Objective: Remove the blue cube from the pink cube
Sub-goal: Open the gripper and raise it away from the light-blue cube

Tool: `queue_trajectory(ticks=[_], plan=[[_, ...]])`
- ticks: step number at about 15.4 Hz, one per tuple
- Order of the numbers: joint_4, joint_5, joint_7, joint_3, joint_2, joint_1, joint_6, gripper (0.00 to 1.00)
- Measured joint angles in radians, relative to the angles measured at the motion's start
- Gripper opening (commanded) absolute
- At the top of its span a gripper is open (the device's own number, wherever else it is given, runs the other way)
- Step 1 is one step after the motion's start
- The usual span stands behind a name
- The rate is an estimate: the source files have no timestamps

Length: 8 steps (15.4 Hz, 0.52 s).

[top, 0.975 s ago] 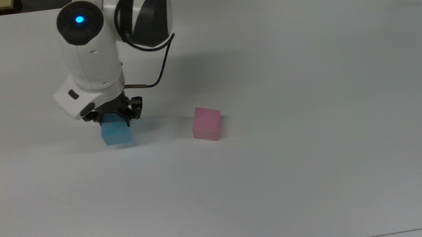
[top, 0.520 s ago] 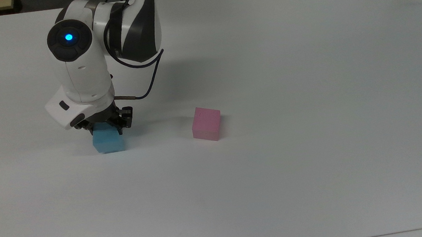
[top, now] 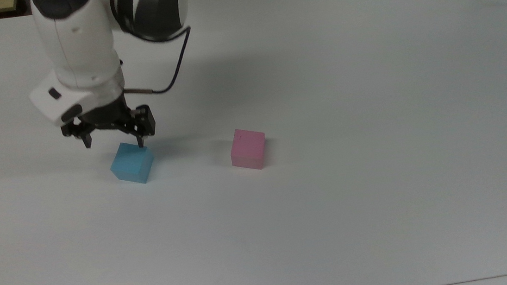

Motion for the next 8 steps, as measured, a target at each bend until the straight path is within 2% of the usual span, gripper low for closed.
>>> queue_trajectory(ticks=[5, 8], plan=[[0.003, 0.000, 0.001, 0.002, -0.184, 0.009, -0.280, 1.00], [-0.001, 0.002, 0.002, 0.000, -0.258, 0.027, -0.380, 1.00]])
